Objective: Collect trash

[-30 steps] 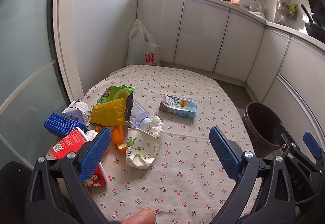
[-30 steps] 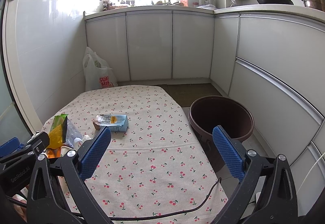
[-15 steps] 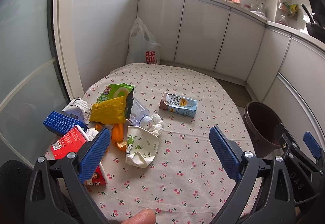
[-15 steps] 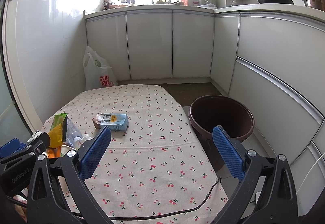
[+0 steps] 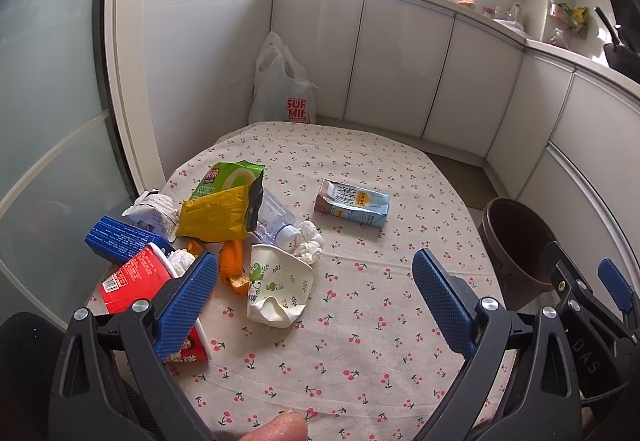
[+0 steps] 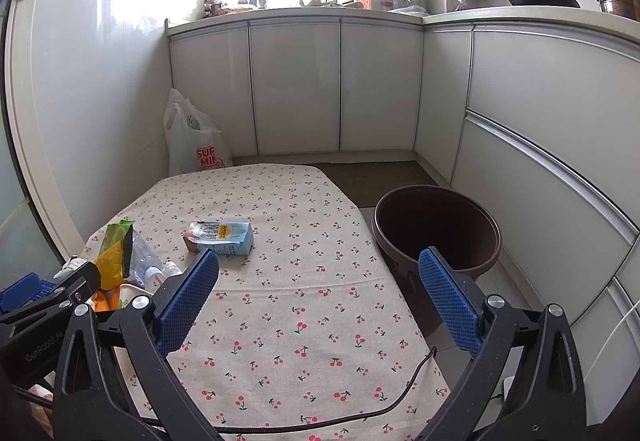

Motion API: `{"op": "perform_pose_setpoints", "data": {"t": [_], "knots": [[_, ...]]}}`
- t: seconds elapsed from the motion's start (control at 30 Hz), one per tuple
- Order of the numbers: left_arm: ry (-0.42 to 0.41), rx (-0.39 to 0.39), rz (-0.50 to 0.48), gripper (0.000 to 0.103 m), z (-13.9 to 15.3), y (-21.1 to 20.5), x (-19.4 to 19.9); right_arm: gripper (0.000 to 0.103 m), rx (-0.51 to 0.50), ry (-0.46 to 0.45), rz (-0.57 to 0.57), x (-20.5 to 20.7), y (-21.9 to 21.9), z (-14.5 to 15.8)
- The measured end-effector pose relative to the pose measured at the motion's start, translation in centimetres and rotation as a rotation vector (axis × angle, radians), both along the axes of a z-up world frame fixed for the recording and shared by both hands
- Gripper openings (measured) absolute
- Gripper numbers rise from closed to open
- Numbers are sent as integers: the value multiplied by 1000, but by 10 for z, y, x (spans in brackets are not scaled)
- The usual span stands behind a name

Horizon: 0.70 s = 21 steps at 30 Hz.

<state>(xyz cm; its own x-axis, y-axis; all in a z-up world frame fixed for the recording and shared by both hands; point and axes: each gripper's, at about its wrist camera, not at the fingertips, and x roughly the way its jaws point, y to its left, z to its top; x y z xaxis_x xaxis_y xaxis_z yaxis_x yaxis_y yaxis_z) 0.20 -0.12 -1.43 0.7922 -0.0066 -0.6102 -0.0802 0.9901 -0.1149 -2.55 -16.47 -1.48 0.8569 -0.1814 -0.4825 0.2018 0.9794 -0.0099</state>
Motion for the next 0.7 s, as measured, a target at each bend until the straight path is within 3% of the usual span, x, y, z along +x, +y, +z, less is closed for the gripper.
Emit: {"op": "perform_pose_setpoints", "data": {"t": [0.7], "knots": [[7, 7, -3, 95, 0, -3, 2, 96, 1, 7, 2, -1, 0, -2]]}}
